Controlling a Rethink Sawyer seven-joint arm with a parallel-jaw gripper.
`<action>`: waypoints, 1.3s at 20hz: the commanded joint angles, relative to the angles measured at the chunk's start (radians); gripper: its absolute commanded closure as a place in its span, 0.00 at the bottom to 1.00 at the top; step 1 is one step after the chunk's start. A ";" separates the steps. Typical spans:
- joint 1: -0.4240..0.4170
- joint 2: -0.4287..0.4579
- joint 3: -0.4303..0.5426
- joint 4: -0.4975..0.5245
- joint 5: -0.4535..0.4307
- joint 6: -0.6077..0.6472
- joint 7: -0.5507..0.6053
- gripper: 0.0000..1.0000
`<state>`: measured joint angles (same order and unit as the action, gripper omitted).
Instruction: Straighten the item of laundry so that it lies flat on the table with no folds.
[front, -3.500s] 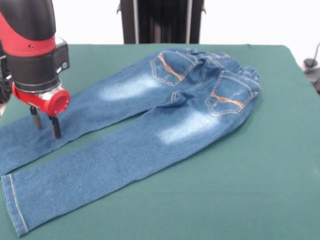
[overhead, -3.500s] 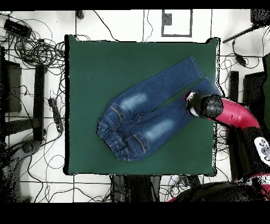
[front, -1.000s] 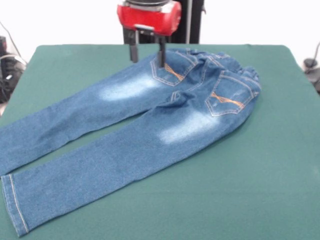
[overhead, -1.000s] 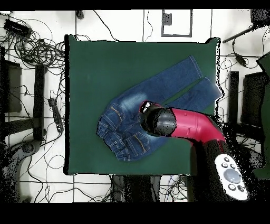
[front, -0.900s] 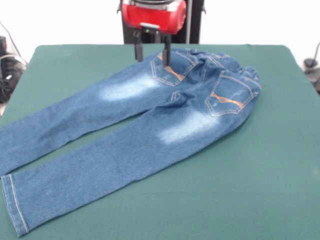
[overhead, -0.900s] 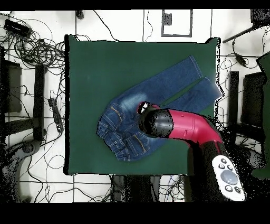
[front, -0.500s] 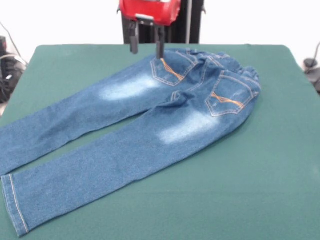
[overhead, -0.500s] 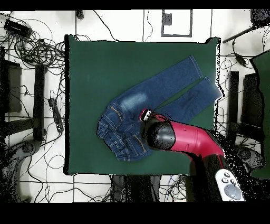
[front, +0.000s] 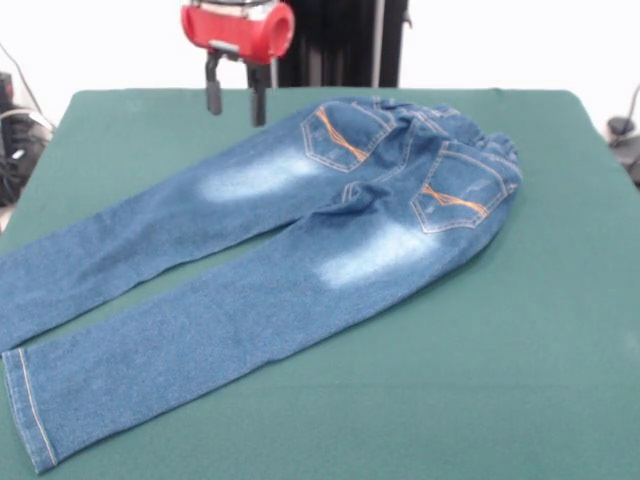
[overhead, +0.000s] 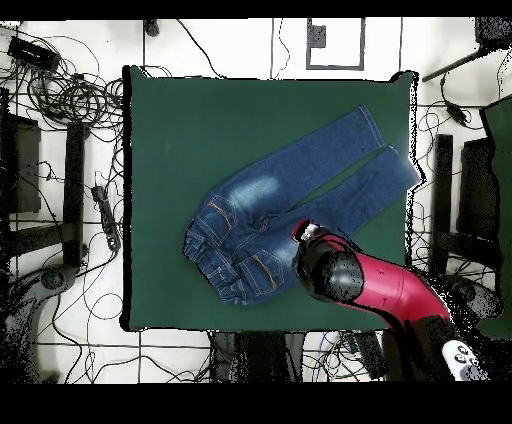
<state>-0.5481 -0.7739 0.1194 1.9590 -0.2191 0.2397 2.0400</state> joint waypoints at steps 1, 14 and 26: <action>0.020 0.091 0.020 0.113 -0.048 -0.078 0.099 0.00; 0.110 0.082 -0.015 0.189 -0.010 -0.155 0.175 0.00; 0.174 0.131 -0.034 0.198 0.019 -0.222 0.191 0.00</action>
<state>-0.4275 -0.7280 0.0598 2.1002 -0.2365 0.0817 2.0400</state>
